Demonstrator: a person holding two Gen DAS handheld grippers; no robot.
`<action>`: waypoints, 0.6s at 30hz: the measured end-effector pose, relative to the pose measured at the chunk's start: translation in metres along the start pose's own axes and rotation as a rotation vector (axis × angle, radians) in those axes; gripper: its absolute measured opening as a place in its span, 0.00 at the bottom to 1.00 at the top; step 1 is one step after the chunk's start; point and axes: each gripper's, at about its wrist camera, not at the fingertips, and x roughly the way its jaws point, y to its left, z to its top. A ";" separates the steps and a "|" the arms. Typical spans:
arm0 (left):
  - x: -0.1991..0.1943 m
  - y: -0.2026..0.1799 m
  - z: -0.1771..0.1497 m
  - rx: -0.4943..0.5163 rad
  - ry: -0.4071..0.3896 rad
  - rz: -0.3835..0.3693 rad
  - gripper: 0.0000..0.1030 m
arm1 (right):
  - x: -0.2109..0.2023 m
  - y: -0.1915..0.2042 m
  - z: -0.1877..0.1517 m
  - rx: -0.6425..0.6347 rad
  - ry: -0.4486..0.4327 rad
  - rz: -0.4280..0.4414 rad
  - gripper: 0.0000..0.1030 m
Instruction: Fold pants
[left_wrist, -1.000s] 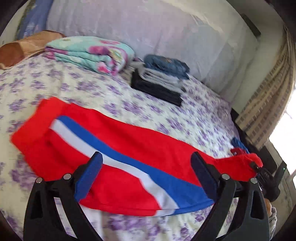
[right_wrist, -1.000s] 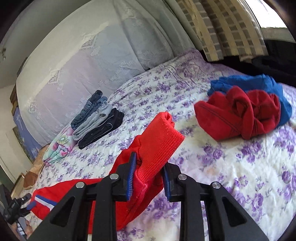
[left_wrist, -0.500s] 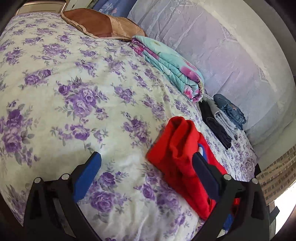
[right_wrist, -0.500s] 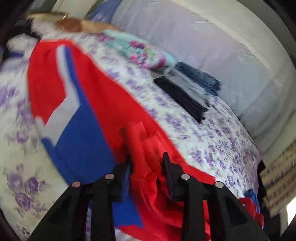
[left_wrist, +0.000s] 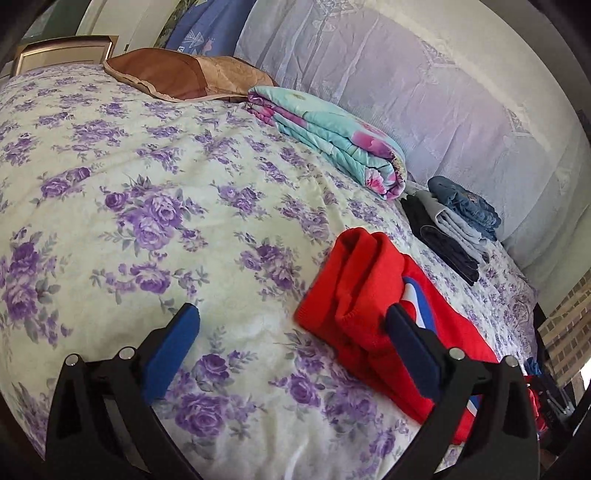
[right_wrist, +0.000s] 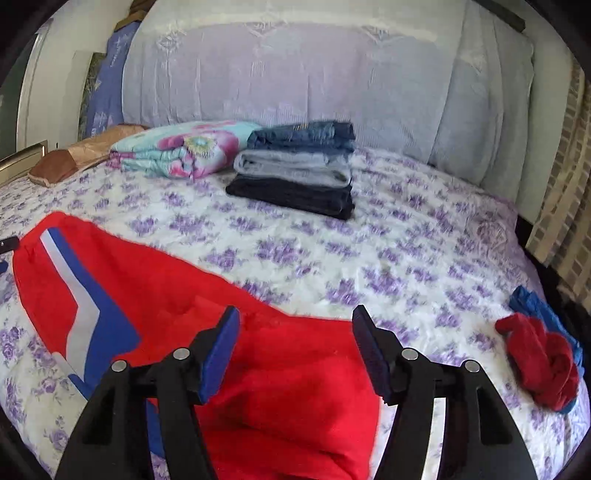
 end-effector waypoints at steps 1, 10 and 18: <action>0.000 0.000 0.000 0.000 0.002 -0.001 0.95 | 0.017 0.010 -0.010 -0.039 0.080 0.024 0.64; -0.002 -0.001 0.003 -0.009 0.034 -0.023 0.95 | -0.003 0.012 -0.008 -0.001 -0.010 0.064 0.74; -0.007 -0.018 -0.001 -0.021 0.136 -0.144 0.95 | 0.037 0.015 -0.028 0.038 0.145 0.177 0.91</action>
